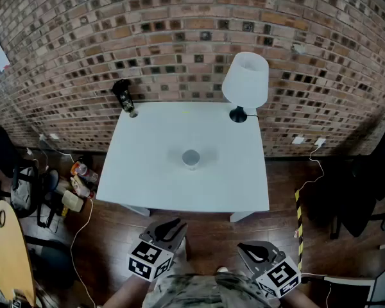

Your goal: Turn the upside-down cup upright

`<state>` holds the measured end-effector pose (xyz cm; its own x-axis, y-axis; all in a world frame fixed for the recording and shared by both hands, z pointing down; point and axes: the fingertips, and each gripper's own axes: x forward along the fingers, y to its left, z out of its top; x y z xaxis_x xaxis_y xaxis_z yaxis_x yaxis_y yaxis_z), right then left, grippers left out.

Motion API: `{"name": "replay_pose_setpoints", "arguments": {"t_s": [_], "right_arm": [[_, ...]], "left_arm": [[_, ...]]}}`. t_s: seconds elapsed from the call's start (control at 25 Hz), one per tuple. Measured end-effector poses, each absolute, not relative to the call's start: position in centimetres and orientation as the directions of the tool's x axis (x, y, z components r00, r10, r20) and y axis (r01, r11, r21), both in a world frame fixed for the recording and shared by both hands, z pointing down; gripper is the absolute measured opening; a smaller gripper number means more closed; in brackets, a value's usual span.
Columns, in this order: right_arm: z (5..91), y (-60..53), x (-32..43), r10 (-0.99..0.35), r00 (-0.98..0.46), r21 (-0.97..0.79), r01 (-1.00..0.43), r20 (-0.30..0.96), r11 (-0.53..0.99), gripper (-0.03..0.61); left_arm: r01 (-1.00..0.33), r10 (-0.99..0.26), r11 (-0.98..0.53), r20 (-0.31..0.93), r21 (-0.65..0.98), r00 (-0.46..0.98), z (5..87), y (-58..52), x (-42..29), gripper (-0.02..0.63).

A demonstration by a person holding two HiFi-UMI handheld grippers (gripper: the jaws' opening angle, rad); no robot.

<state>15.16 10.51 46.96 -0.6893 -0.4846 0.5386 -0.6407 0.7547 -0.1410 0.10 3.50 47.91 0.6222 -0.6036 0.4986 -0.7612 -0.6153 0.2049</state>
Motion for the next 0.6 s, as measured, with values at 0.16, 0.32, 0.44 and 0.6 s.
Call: {"name": "replay_pose_setpoints", "arguments": {"t_s": [0.16, 0.32, 0.44, 0.6], "right_arm": [[46.6, 4.3, 11.5, -0.520, -0.661, -0.144, -0.682, 0.542, 0.717, 0.002], [47.1, -0.4, 8.5, -0.562, -0.635, -0.152, -0.723, 0.529, 0.674, 0.002], [47.1, -3.1, 7.3, -0.571, -0.629, -0.170, -0.737, 0.528, 0.655, 0.002], [47.5, -5.5, 7.6, -0.562, -0.628, -0.151, -0.728, 0.538, 0.669, 0.002]], "left_arm": [[-0.724, -0.553, -0.670, 0.541, 0.163, 0.634, 50.4, -3.9, -2.3, 0.165], [-0.678, -0.498, -0.727, 0.597, 0.107, 0.629, 53.2, -11.0, -3.6, 0.245], [-0.684, -0.498, -0.727, 0.645, 0.053, 0.579, 55.5, -15.9, -4.2, 0.302], [-0.695, -0.496, -0.719, 0.697, 0.004, 0.518, 58.4, -19.9, -3.5, 0.371]]}}
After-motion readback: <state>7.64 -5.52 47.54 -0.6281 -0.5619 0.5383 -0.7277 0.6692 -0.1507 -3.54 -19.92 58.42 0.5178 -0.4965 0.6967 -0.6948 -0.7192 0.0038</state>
